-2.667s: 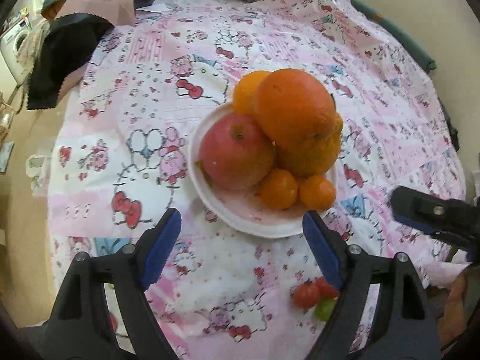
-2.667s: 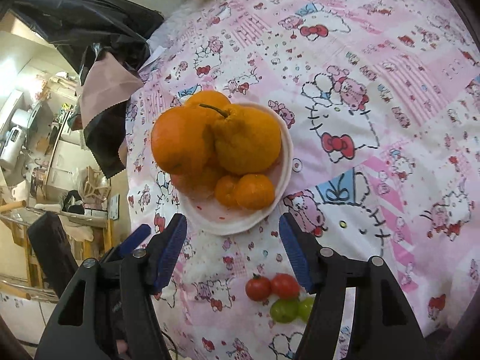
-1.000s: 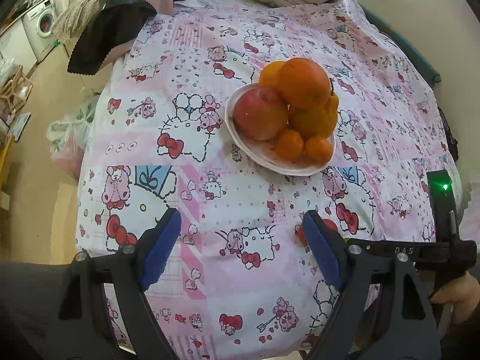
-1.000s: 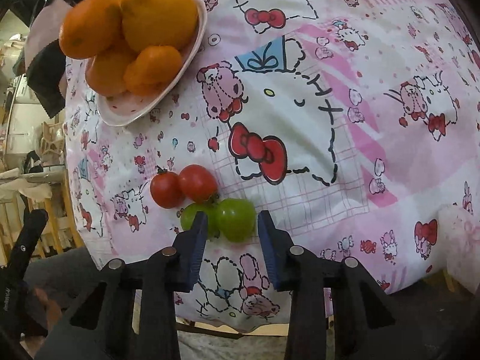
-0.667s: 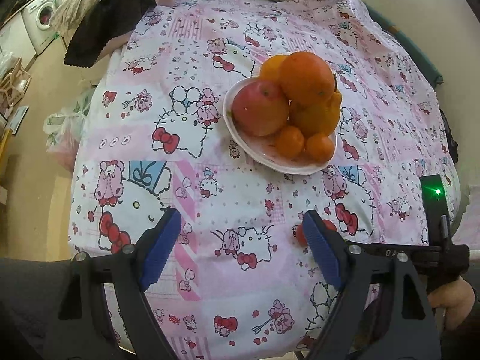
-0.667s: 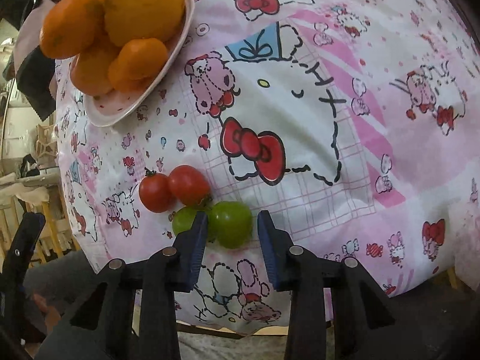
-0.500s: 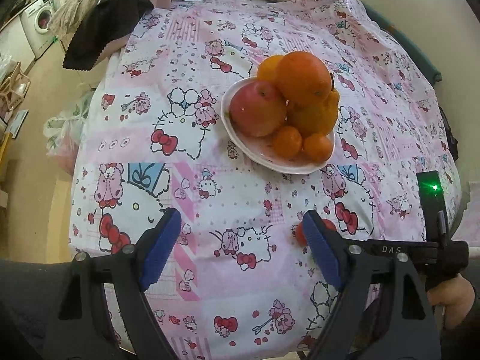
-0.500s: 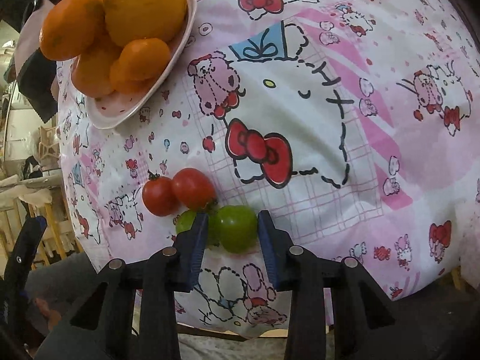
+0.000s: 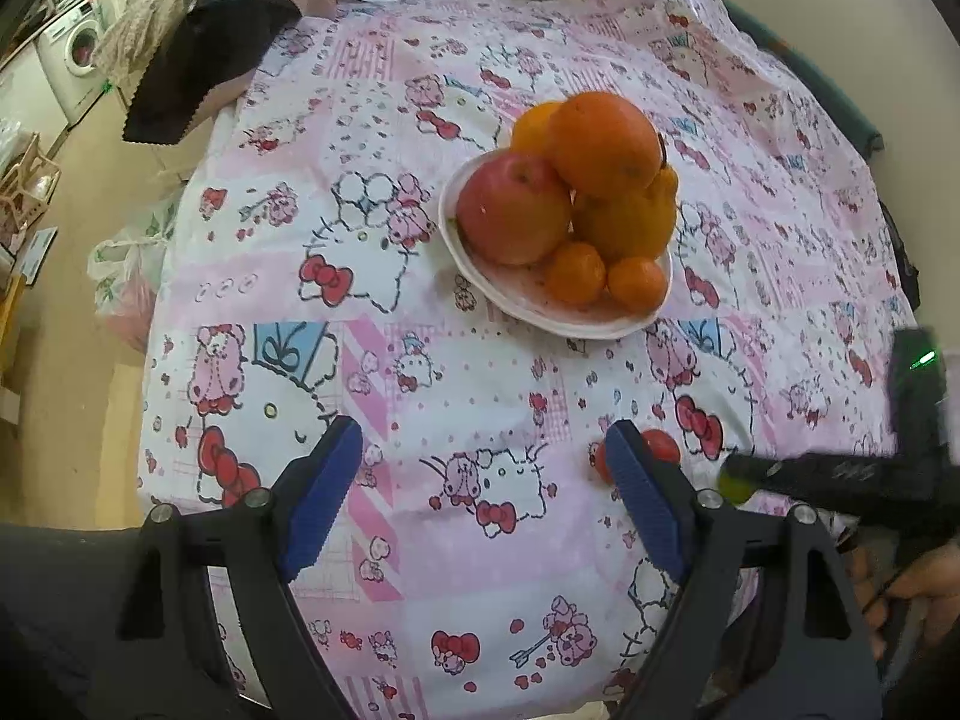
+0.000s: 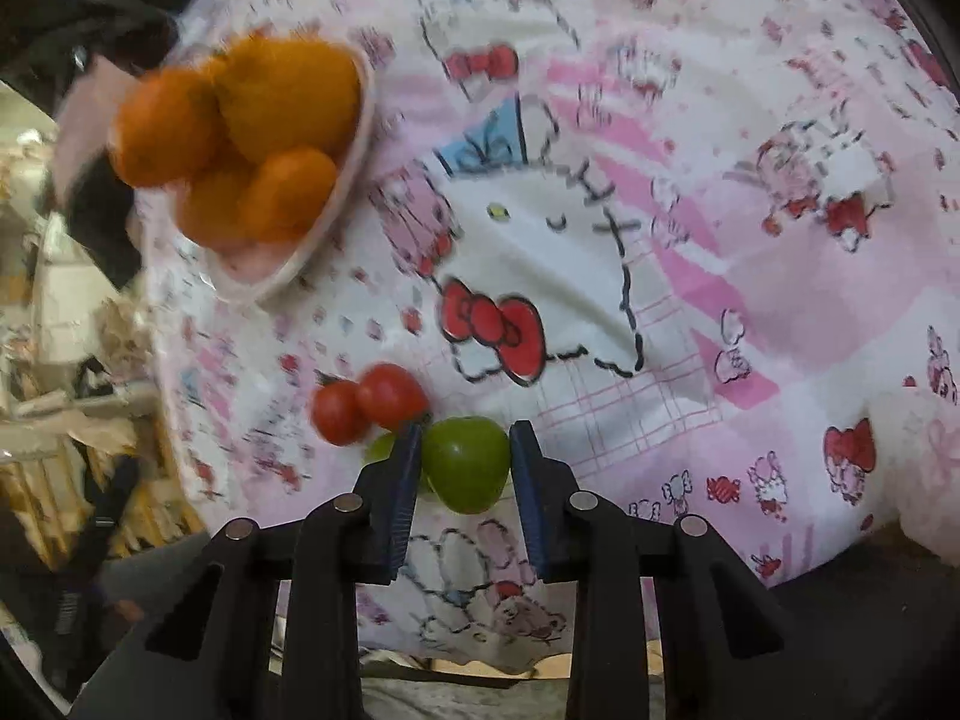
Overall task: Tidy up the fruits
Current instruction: 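Grasp a red tomato with the left tool while the right tool holds the lime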
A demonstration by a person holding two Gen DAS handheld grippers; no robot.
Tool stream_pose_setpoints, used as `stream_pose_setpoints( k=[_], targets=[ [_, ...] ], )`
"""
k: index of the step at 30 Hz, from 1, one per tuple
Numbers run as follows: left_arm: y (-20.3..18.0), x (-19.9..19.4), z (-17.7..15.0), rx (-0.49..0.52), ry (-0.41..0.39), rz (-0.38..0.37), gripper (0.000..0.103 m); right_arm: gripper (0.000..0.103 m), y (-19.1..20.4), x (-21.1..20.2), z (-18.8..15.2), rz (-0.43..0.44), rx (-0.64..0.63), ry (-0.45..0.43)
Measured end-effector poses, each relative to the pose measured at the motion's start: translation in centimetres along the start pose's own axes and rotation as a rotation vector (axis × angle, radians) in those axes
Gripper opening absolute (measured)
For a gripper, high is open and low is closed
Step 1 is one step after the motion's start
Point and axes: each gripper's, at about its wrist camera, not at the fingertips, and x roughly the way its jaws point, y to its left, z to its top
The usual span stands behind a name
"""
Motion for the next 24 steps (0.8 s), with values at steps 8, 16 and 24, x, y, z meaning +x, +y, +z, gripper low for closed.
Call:
stream_pose_setpoints(
  k=[8,16,24],
  targets=[
    [-2.9,5.0,-0.6,0.079,0.221,-0.063,0.079,0.032,1.0,-2.8,0.3,0.115,-0.003,-0.100],
    [-5.9,8.3,-0.1,0.073,0.276,-0.123,0.056,0.032,0.6,-3.0,1.0,0.171,0.022,-0.103],
    [-5.6,11.5,-0.1,-0.045,0.364,-0.192,0.043,0.032,0.4,-3.2,1.1,0.213,0.036,-0.092]
  ],
)
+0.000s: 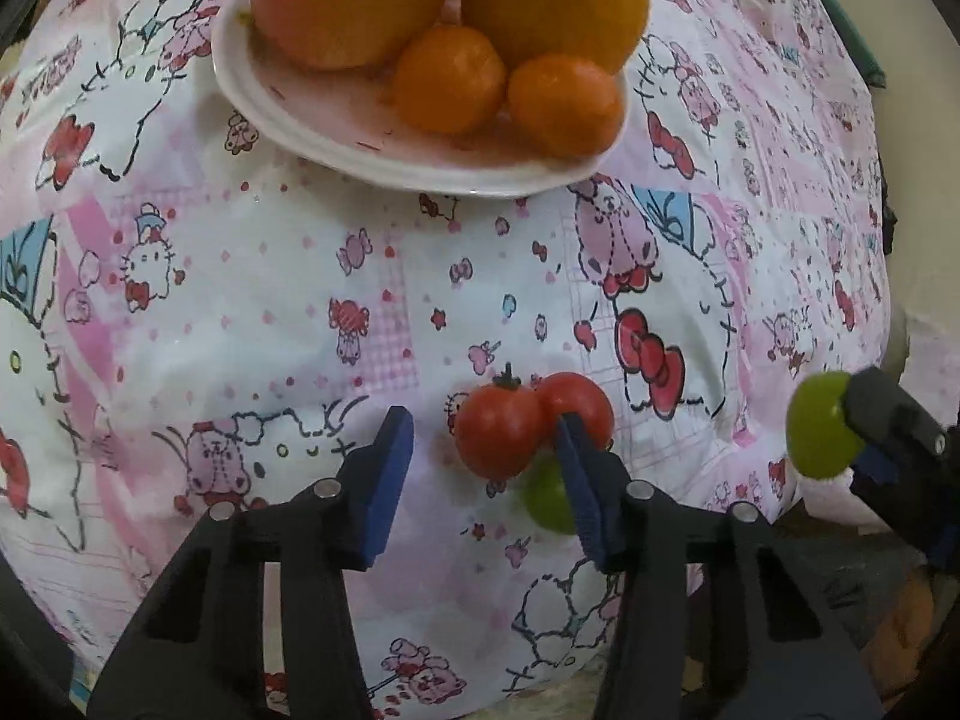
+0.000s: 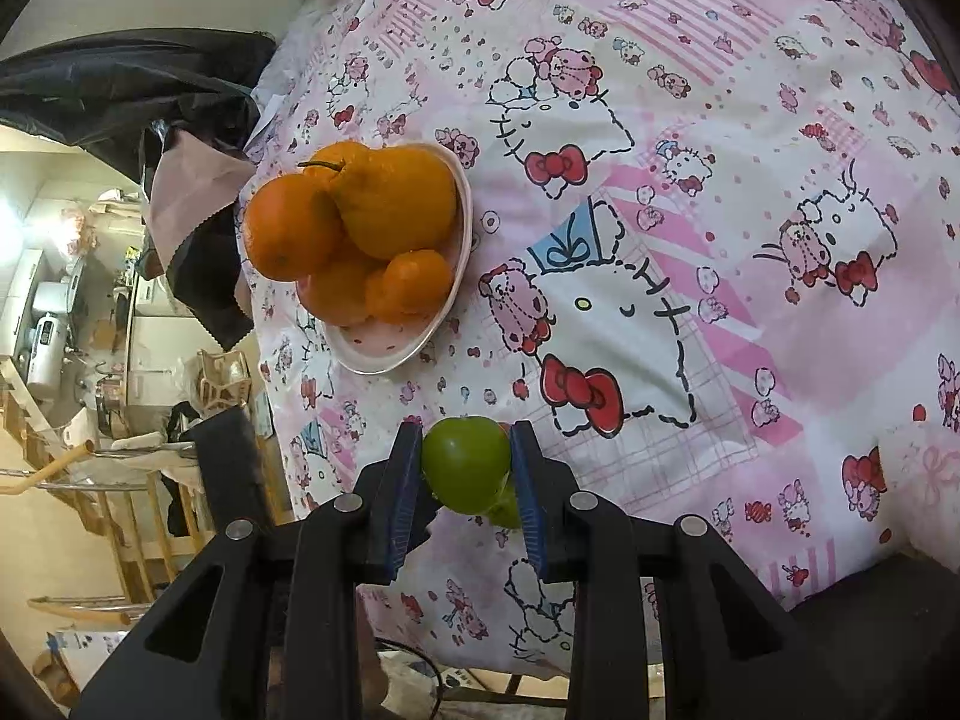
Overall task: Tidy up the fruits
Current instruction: 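Grasp a red tomato with the left tool while the right tool holds the lime, then place the tomato on the plate with the left tool and open it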
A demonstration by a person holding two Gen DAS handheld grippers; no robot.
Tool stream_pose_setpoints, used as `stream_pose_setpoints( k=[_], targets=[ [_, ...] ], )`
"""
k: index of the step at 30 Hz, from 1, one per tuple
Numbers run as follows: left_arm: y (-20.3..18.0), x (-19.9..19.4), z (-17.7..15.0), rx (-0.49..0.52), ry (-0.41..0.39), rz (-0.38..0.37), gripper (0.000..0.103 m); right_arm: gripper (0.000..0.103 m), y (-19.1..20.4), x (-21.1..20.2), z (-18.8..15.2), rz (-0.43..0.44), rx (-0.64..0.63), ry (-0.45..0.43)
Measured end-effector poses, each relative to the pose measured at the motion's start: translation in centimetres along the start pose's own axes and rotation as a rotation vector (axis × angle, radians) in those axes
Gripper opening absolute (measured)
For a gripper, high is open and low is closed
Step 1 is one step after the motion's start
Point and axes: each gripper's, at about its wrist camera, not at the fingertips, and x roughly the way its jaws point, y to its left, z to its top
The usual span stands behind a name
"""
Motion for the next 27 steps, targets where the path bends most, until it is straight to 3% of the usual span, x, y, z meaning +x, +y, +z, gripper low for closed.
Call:
stream_pose_setpoints(
  k=[2,12,18,22,27],
  targets=[
    [0.1,0.0,0.1,-0.008,0.003,-0.033,0.026,0.032,0.1,0.0,0.0,0.002,-0.004,0.000],
    [0.8,-3.0,-0.5,0.013,-0.036,-0.022,0.026,0.032,0.8,0.2,0.1,0.003,-0.020,-0.006],
    [2.4,-6.4,0.1,-0.003,-0.138,0.030,0.026,0.032,1.5,0.2,0.0,0.016,-0.030,-0.012],
    [3.2,-8.3,1.2,-0.037,-0.214,0.019,0.026,0.032,2.7,0.4,0.4,0.033,-0.040,-0.024],
    [2.9,-9.1,2.8,0.000,-0.266,0.055,0.026,0.032,4.8,1.6,1.3,0.033,-0.087,-0.024]
  ],
)
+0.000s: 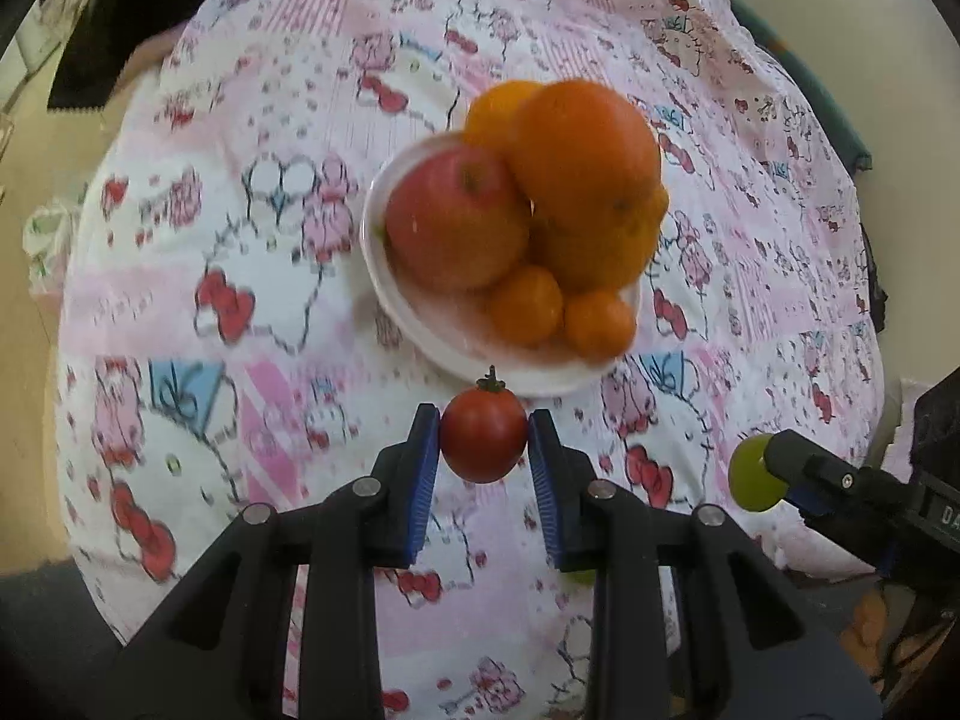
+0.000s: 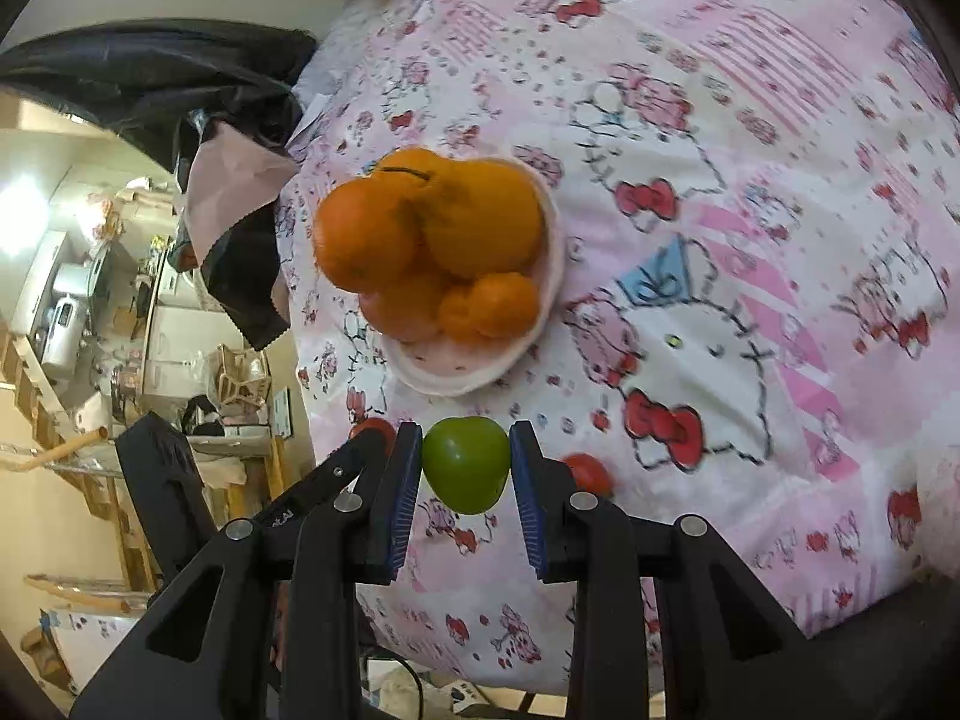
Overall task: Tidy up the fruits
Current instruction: 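Place the tomato on the plate with the left tool and open it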
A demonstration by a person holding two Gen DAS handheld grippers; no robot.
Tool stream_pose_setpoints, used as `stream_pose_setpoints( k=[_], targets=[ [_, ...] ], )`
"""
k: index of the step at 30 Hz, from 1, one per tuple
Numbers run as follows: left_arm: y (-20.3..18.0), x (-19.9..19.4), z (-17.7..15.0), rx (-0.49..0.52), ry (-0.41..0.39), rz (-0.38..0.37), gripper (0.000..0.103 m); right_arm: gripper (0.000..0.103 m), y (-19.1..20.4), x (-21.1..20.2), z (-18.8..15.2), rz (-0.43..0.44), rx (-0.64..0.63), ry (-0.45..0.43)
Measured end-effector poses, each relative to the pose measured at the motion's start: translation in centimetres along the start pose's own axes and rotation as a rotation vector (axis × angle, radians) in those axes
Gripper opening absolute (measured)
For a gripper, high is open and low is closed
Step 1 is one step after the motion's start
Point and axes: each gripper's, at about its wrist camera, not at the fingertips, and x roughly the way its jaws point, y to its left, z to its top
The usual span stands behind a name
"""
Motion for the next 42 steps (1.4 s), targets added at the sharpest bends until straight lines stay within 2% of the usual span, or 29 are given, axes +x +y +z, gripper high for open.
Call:
stream_pose_setpoints(
  k=[11,23,30,34,35,37,42],
  targets=[
    [-0.7,3.4,3.2,0.083,-0.017,0.036,0.026,0.032,1.5,2.9,3.2,-0.043,-0.045,0.013],
    [-0.3,6.6,4.3,0.052,0.025,0.025,0.026,0.032,1.3,4.2,4.0,-0.056,-0.040,0.028],
    [0.0,7.1,4.1,0.030,0.041,0.045,0.027,0.032,1.4,4.2,3.9,-0.057,-0.045,0.031],
    [-0.1,6.8,4.0,0.023,0.035,0.014,0.055,0.032,1.4,4.1,3.9,-0.061,-0.046,0.028],
    [-0.2,6.6,3.9,0.029,0.031,0.014,0.059,0.032,1.4,4.1,3.9,-0.063,-0.047,0.027],
    [-0.6,6.1,3.8,0.046,0.024,0.047,0.077,0.032,1.3,4.1,3.9,-0.063,-0.046,0.027],
    [-0.6,5.2,3.5,0.037,0.037,0.055,0.077,0.032,1.2,3.8,4.0,-0.065,-0.046,0.016]
  ],
)
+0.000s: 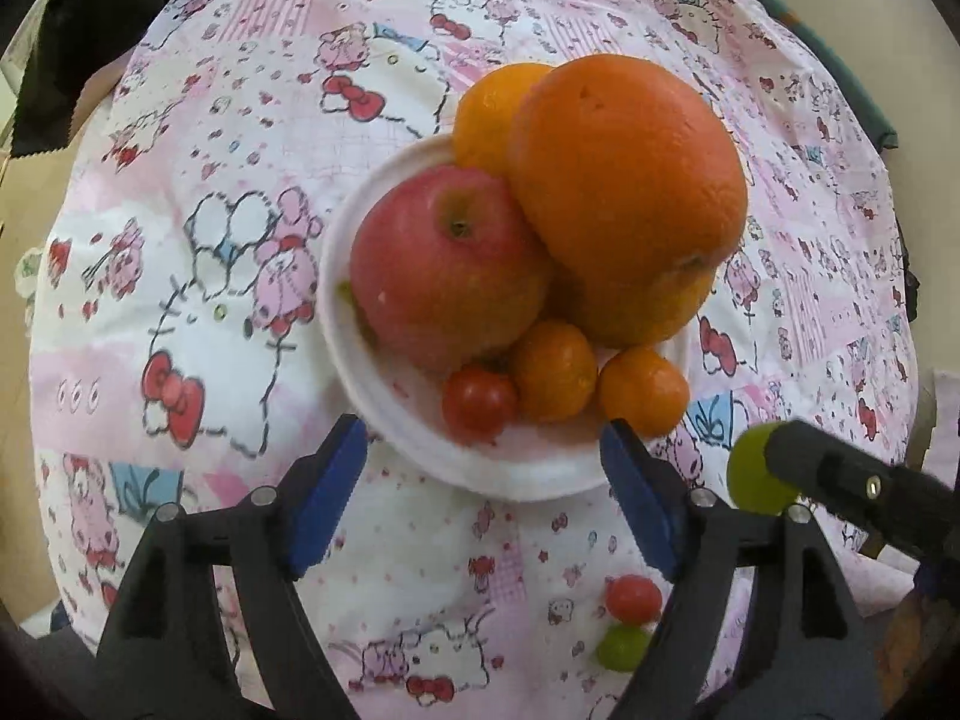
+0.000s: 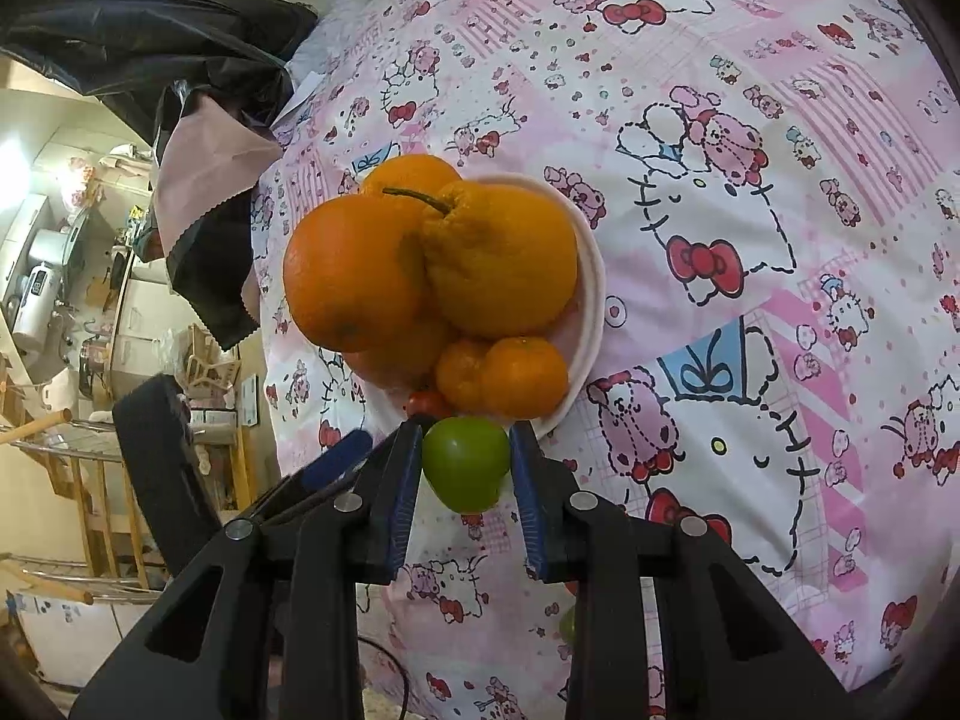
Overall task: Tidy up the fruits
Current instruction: 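Place the tomato on the plate with the left tool and open it, then lower the lime onto the plate with the right tool and release it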
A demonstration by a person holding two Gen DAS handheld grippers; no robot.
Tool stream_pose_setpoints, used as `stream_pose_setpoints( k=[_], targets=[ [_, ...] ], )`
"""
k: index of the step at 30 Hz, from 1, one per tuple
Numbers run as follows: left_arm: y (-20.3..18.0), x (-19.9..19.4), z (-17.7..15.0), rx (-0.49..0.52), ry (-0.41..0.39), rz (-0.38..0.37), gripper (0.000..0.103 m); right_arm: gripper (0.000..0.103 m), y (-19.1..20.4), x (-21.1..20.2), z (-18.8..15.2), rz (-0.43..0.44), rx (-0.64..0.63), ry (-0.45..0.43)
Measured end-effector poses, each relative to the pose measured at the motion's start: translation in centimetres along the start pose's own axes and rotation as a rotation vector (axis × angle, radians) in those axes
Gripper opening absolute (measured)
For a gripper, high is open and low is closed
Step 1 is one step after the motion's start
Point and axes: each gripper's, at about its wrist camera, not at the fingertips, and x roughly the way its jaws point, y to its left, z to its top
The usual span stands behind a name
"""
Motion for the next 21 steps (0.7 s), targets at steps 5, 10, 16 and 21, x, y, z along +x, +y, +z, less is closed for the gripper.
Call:
stream_pose_setpoints(
  k=[5,10,16,21],
  targets=[
    [1.1,-2.3,-0.7,-0.029,0.012,0.050,0.077,0.032,0.2,-0.2,0.1,0.012,-0.007,-0.010],
    [2.6,-5.3,-1.6,-0.049,0.018,0.092,0.077,0.032,0.8,0.2,0.2,0.031,-0.026,-0.008],
    [3.6,-7.1,-3.2,-0.029,-0.030,0.127,0.077,0.032,2.1,2.1,0.7,0.028,-0.054,0.012],
    [4.2,-5.8,-3.2,-0.040,-0.027,0.136,0.077,0.032,3.3,4.4,0.7,0.001,-0.113,0.038]
  ],
)
